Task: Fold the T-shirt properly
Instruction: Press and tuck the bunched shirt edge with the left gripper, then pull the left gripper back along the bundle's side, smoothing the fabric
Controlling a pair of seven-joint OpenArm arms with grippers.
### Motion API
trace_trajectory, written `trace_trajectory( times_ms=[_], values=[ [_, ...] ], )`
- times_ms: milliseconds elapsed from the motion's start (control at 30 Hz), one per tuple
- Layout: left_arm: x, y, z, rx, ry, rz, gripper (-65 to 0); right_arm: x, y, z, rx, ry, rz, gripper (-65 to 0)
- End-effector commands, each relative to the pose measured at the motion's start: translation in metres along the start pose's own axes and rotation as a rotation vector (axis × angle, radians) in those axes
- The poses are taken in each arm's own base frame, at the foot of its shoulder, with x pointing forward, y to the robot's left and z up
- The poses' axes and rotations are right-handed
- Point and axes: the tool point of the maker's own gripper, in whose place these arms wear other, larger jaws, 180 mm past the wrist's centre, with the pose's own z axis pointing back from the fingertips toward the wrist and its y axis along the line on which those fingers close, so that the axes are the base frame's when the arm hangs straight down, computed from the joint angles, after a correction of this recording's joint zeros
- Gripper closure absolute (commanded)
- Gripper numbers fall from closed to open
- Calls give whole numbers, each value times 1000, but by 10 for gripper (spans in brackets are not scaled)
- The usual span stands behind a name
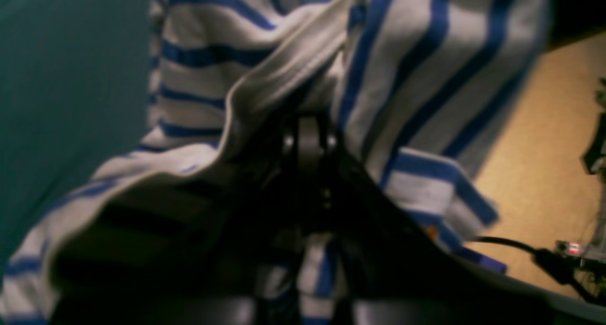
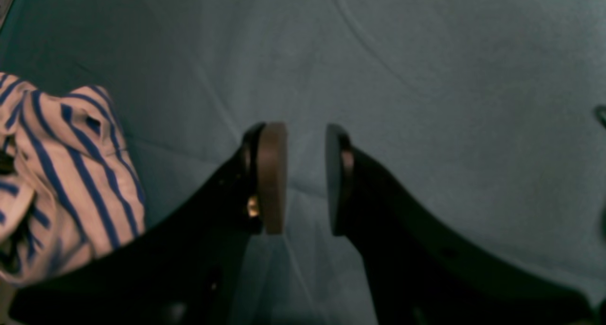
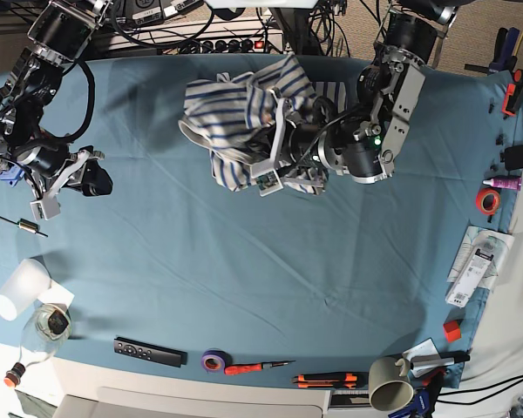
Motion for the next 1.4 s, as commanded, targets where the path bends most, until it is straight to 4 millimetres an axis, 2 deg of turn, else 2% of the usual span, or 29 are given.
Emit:
trace_trajectory(
  times_ms=[0, 167, 333, 600, 733, 833, 1033, 1167, 1267, 1367],
  values=[
    [16, -3, 4, -12, -50, -25, 0, 18, -2, 7, -3, -52, 28, -151],
    [11, -1, 6, -6, -30, -28, 0, 19, -1, 6, -3, -55, 28, -151],
    [-5, 7, 13, 16, 23, -35, 0, 20, -1, 7, -3, -63, 28, -151],
    [-39, 24, 40, 40, 93, 15, 0, 23, -1, 7, -3, -81, 28, -151],
    [-64, 30, 55, 40, 176, 1, 0, 23, -1, 7, -2, -81, 28, -151],
    [-72, 31, 63, 35, 193, 4, 0, 23, -1, 7, -3, -81, 28, -151],
    [-70, 32, 63, 36, 179, 3, 0, 23, -1, 7, -2, -81, 28, -151],
    [-91, 36, 66, 76, 274, 1, 0, 23, -1, 7, -2, -80, 28, -151],
    [-103, 29, 64, 63, 296, 21, 0, 24, 2, 6, 13, -85, 26, -151],
    [-115, 18, 62, 40, 318, 42, 0, 23, 15, 1, 68, -74, 33, -151]
  ],
)
